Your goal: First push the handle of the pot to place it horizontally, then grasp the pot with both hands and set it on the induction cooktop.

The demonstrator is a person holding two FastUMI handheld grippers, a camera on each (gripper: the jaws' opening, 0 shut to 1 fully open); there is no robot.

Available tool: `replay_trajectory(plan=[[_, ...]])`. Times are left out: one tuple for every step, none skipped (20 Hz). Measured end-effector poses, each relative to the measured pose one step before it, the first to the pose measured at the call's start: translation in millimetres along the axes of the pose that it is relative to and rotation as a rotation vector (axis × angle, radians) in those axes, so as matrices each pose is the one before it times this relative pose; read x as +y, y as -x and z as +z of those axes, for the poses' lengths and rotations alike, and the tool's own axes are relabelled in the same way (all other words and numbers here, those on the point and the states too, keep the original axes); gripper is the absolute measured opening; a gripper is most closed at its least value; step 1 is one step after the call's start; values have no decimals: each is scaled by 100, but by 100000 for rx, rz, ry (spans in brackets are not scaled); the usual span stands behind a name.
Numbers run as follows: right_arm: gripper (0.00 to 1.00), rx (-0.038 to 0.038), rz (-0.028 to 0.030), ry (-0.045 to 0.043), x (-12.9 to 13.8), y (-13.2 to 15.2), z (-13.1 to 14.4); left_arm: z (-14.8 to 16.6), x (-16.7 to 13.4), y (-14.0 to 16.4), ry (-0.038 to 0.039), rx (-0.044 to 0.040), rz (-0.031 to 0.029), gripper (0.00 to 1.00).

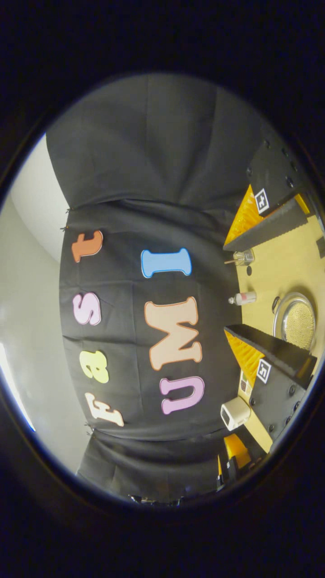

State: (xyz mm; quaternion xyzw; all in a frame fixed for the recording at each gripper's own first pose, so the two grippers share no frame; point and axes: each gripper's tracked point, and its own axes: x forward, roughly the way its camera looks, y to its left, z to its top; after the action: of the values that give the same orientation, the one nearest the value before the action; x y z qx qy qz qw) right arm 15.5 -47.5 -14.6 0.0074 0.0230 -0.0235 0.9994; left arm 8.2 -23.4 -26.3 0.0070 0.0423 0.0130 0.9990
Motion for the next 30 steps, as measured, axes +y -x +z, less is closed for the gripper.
replay_trajectory(plan=[[95,117,550,202,-264,-78,-214,107,-143,-107,8,-289,489,92],[95,236,262,510,-289,-158,-102,-71,-184,4,-4,-224,786,92],[95,148,255,593,-272,-130,-140,40,-211,-61,15,-311,749,92],[100,54,52,420,-363,-130,-48,138,-307,90,196,-566,414,92],[100,-128,1,159,-451,-115,-139,190,-427,145,262,-411,212,92],[99,42,160,-509,-316,29,-19,-11,-370,64,126,-391,120,92],[85,446,157,-446,-352,-399,-226,115,-361,159,-89,-595,101,95],[71,534,777,-562,-395,-77,-377,0,-262,230,-403,-300,458,95],[67,509,195,-665,-356,-17,-354,-19,-170,241,-560,-468,717,95],[54,391,80,-661,-432,-166,-176,47,-158,195,-525,-525,704,92],[40,661,-251,-668,-491,18,-369,-6,-132,275,-542,-252,726,93],[27,1125,-37,-665,-437,-164,-363,-239,-245,246,-381,134,597,95],[13,843,-116,-800,-464,-253,-471,-161,-250,336,-246,447,342,95],[0,885,1373,-537,-75,178,-225,-225,-165,365,-189,82,417,95],[3,667,1062,-113,-144,-135,-314,49,-43,199,-20,-159,755,92],[0,394,637,507,-199,-145,-158,-96,129,282,72,-98,1032,92],[3,526,862,718,-169,-86,-358,-61,118,263,320,-60,1235,95],[0,938,1208,603,98,-105,-377,-201,153,175,540,139,1237,95],[0,1644,1654,370,316,-115,-634,-86,223,236,699,222,1326,95],[4,2260,2326,-154,461,-156,-743,-131,296,175,664,279,1421,95],[4,3101,3294,-1052,676,-49,-1011,-93,458,240,398,476,1563,95],[3,3540,3250,-1590,742,-252,-1112,-179,577,149,22,60,1939,95],[3,4063,2605,-1307,441,-225,-1393,46,671,100,-287,-169,2336,95],[0,4354,1968,-720,404,-388,-1448,-87,811,193,-449,185,2492,95],[3,4542,1020,-518,141,-203,-1526,-121,681,73,-328,310,2158,95],[0,4015,914,-550,306,-246,-1375,-69,647,89,-187,88,1860,95],[0,3843,838,-282,351,-416,-1423,-71,590,-26,-33,298,1665,95],[4,4501,-127,-48,124,-455,-1549,-163,522,10,-61,324,1367,95],[0,5655,-442,2,-16,-557,-1968,-40,512,-46,-159,244,1125,95],[4,5676,-273,79,94,-689,-1838,-129,527,-30,-275,-17,718,92]])
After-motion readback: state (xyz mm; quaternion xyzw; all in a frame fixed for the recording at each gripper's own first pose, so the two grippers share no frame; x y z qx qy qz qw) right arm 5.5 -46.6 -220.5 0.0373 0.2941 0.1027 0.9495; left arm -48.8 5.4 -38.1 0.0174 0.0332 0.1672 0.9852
